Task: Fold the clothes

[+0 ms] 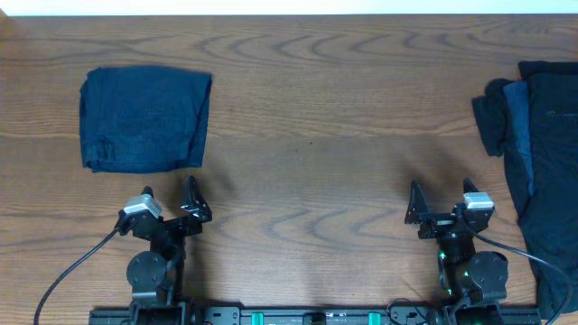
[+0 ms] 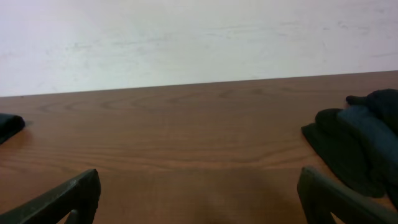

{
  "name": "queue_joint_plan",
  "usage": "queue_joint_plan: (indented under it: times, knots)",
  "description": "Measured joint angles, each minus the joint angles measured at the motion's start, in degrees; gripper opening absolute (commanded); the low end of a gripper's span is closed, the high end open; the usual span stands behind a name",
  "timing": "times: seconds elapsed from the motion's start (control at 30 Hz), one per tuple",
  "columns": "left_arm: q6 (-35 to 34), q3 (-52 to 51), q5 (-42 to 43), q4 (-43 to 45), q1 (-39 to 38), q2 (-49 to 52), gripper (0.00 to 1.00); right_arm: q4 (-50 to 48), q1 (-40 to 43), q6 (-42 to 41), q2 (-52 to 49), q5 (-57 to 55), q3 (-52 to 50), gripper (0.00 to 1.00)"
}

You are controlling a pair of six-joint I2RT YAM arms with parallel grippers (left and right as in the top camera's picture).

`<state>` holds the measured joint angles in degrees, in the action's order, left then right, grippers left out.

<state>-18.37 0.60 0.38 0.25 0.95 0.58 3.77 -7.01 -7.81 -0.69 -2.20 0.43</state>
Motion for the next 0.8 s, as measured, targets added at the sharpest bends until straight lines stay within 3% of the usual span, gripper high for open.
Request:
queue_joint_plan:
  times: [0.3, 0.8]
  knots:
    - [3.63, 0.00, -0.44, 0.02, -1.14, 0.00, 0.98, 0.00, 0.00, 0.00, 0.00, 0.00, 0.00, 0.99]
    - [3.87, 0.00, -0.44, 0.02, -1.18, 0.00, 0.98, 0.00, 0.00, 0.00, 0.00, 0.00, 0.00, 0.99]
